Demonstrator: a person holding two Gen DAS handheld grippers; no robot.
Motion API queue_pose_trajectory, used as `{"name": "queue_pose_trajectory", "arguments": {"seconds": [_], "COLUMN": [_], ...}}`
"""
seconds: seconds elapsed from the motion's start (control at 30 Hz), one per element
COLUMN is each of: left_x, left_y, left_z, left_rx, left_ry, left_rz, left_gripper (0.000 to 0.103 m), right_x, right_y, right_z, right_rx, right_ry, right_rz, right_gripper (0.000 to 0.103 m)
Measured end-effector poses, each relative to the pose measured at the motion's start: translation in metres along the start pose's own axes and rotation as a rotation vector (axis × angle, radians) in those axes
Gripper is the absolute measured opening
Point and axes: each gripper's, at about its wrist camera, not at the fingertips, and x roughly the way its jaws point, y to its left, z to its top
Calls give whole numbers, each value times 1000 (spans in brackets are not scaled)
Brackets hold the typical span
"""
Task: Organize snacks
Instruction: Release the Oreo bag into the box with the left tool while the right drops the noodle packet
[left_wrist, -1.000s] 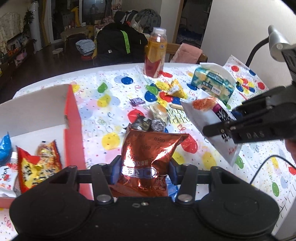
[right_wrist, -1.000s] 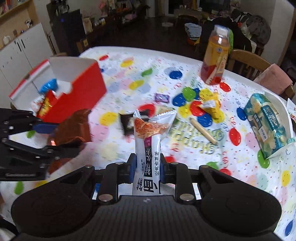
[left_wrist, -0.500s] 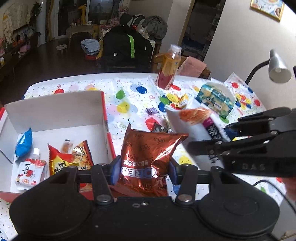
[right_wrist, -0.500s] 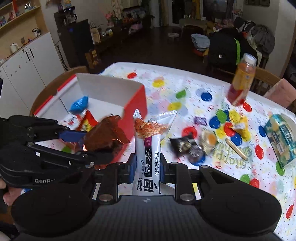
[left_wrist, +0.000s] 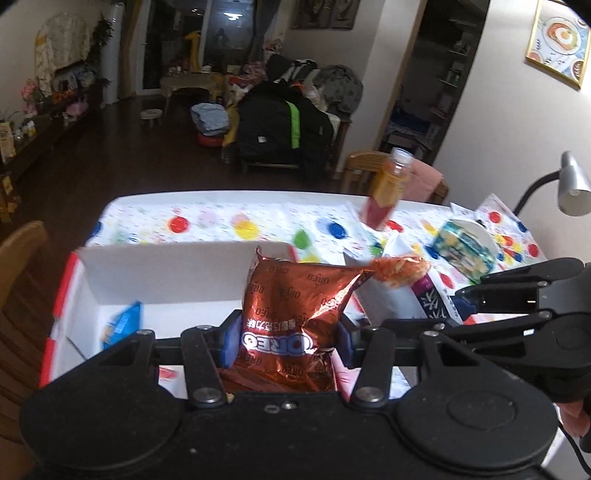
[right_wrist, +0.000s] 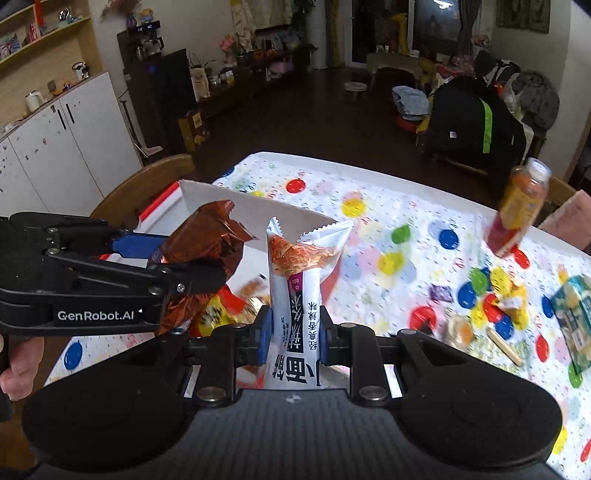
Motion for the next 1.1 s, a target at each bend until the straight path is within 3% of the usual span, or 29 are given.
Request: {"name": "queue_pose_trajectory", "arguments": {"seconds": [0.47,0.8,1.1], "left_x": [35,72,98], "left_y": [80,94,91], "left_z": [9,-2,-17], "left_rx": [17,144,226], "left_ry": [60,133,212], "left_rz": [176,226,212], "left_gripper": [48,48,48], "right_x": [94,149,164], "right_y": [35,48,43], "right_z": [43,55,47], "right_rx": [-52,-110,-103], "right_ry": [65,140,176], "right_rz": [-55,-60,-48], "right_gripper": [24,24,24]}}
